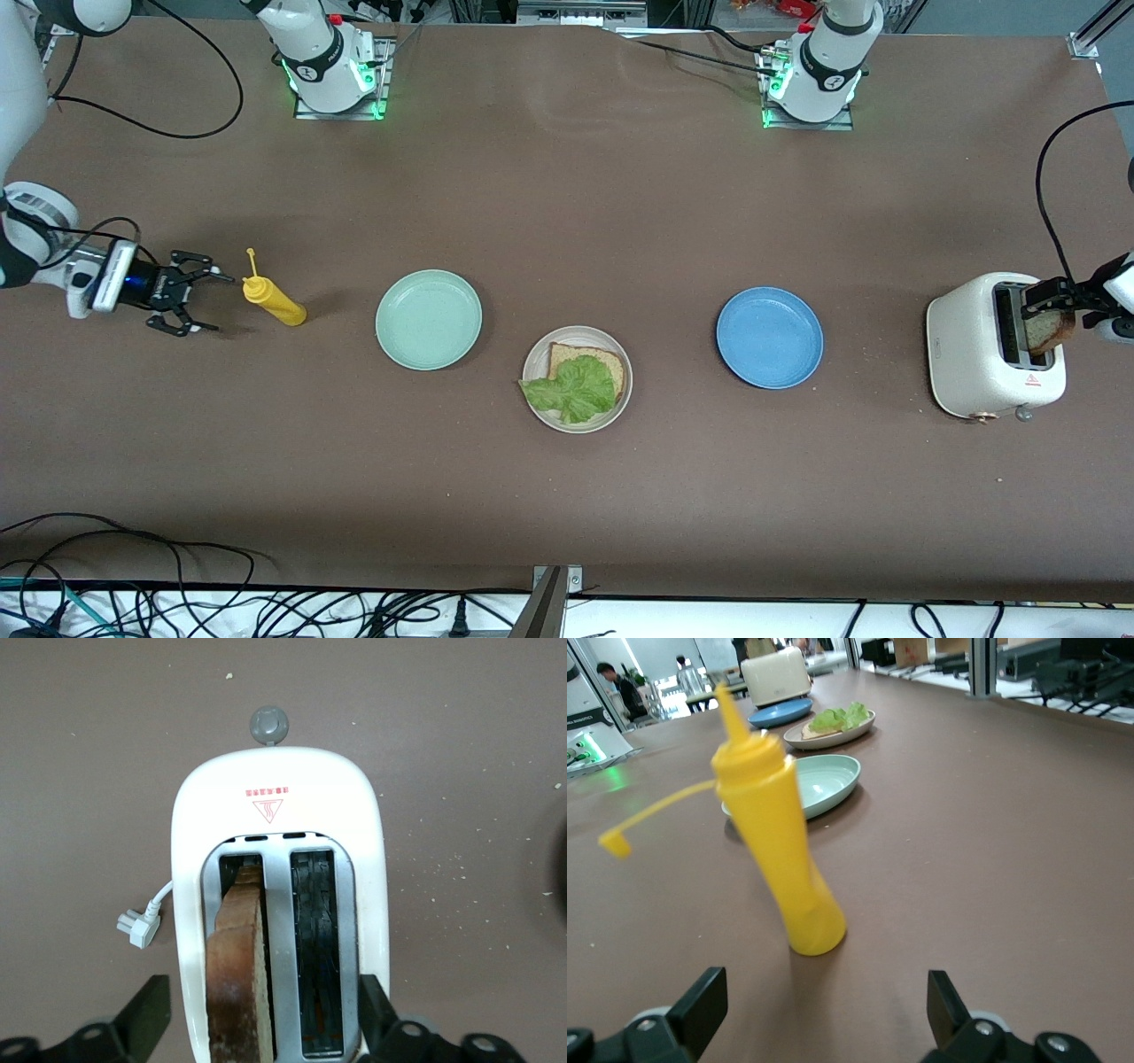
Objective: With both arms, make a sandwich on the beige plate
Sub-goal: 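Open the right gripper and withdraw while the left gripper grasps the toast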
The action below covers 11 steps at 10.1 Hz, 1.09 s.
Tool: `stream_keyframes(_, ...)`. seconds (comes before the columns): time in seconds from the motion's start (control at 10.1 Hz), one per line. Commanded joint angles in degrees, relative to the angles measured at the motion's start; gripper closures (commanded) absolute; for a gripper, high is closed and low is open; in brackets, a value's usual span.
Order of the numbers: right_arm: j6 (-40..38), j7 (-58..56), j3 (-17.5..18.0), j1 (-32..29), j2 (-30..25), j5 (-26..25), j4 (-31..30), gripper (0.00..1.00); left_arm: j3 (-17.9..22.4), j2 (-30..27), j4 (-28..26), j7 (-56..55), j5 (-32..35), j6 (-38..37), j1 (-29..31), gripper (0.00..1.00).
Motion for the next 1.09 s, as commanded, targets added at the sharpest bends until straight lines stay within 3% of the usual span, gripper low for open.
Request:
stream_keyframes(0.0, 1.38, 16.48, 0.72, 1.27, -5.61, -8.88, 5.33, 0.00, -0.79, -0.38, -0.18, 1.09, 0.82, -1.02, 0.74, 1.00)
stream_keyframes(0.3, 2.52, 42.48, 6.06, 2.16, -13.86, -20.83, 7.73, 0.00, -0.88, -0.38, 3.32, 1.79, 1.52, -5.94, -0.22, 1.00)
stream_keyframes(0.69, 2.70, 82.73, 16.87, 1.98, -24.50, -41.31, 7.73, 0.00, -0.97, 4.09, 18.94, 1.89, 4.68, -21.39, -2.85, 1.00)
stream_keyframes(0.99, 2.09, 113.41, 25.66, 1.89, -31.01, -54.14, 7.73, 0.00, -1.06, 4.80, 24.60, 1.19, 3.38, -30.98, -8.72, 1.00)
